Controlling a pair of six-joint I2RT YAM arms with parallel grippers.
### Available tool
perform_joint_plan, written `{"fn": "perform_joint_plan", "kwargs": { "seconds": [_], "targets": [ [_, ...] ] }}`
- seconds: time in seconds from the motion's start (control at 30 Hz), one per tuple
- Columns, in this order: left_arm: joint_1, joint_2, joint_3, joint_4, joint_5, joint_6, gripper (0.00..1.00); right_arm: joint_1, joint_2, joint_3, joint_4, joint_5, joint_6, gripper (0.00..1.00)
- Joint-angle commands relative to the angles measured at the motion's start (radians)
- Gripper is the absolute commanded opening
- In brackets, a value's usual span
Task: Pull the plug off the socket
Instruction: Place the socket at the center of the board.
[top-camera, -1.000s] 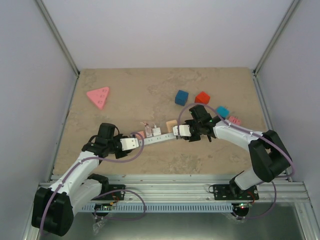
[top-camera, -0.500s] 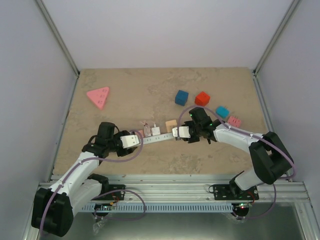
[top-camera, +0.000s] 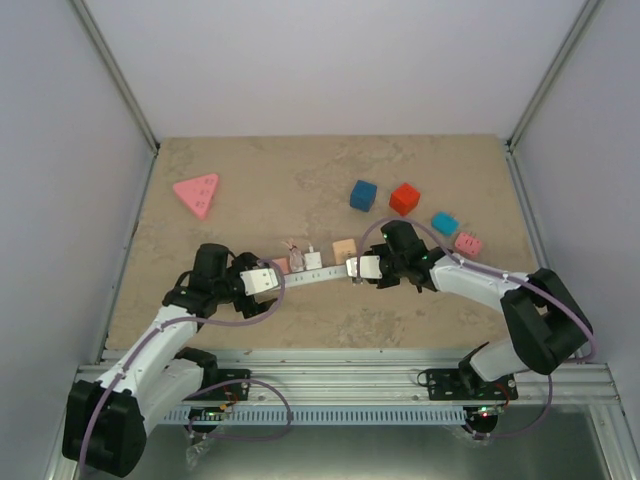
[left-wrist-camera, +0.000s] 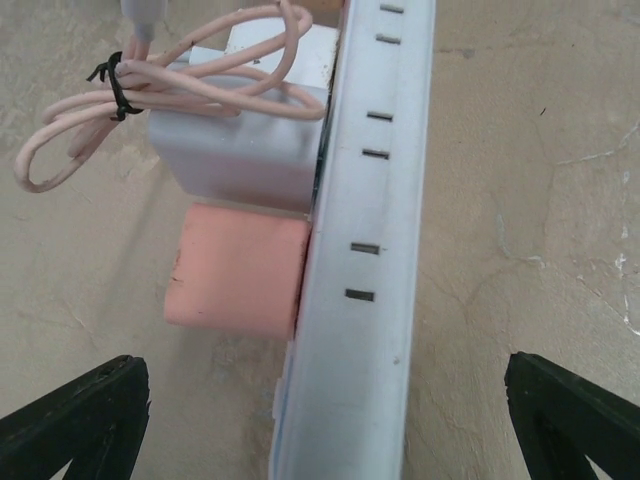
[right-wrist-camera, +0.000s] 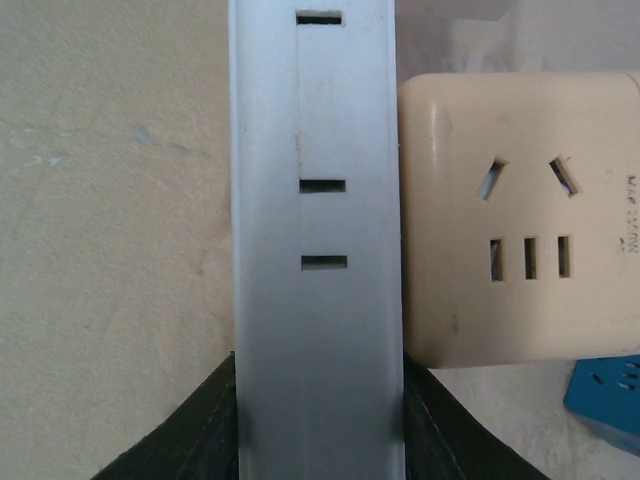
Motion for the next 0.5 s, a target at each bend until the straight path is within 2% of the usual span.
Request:
{"fn": "perform_joint_plan", "kwargs": {
  "seconds": [0.0, 0.27, 0.47],
  "targets": [
    [0.002, -0.022, 0.003, -0.011, 0.042, 0.008, 1.00, -0.001, -0.014, -0.059, 0.138, 0.089, 0.018, 0.01],
    [0.002, -0.016, -0.002, -0.011, 0.037, 0.009, 1.00, 0.001, -0.007, -0.149, 0.377, 0.214, 0.024, 0.01],
    [0.017, 0.005, 0.013, -0.007, 0.048, -0.008, 1.00, 0.002, 0.002, -0.174, 0.423, 0.246, 0.009, 0.01]
  ]
}}
